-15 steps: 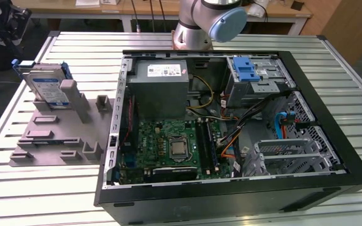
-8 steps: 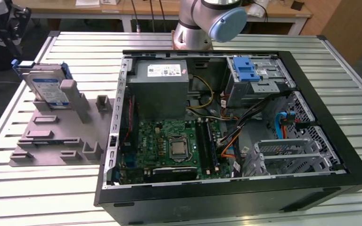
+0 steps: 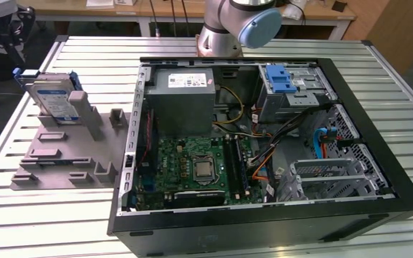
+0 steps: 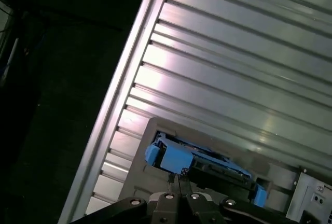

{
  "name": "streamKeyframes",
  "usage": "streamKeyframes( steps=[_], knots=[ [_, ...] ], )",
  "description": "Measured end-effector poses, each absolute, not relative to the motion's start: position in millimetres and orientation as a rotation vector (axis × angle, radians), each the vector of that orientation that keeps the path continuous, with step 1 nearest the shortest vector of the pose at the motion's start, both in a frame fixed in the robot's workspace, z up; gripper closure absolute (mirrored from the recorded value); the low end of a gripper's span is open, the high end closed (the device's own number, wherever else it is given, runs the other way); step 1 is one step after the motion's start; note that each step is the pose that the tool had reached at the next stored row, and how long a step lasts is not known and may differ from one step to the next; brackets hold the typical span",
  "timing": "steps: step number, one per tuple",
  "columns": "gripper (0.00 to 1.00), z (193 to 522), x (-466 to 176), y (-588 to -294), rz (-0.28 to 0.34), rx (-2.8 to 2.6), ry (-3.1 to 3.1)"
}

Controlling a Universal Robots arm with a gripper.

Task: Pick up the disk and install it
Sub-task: 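Pick up the disk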

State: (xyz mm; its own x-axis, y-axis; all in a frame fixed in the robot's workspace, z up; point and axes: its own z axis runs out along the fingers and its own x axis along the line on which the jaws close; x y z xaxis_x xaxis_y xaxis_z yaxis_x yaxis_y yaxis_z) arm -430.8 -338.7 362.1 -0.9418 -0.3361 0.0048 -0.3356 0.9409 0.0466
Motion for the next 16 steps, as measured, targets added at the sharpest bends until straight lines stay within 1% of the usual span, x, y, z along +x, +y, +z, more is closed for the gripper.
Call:
streamKeyframes(
  steps=[16],
  knots=[
    [0.89,360.9,-430.8,-338.7,-0.067,0.966,-2.969]
  ],
)
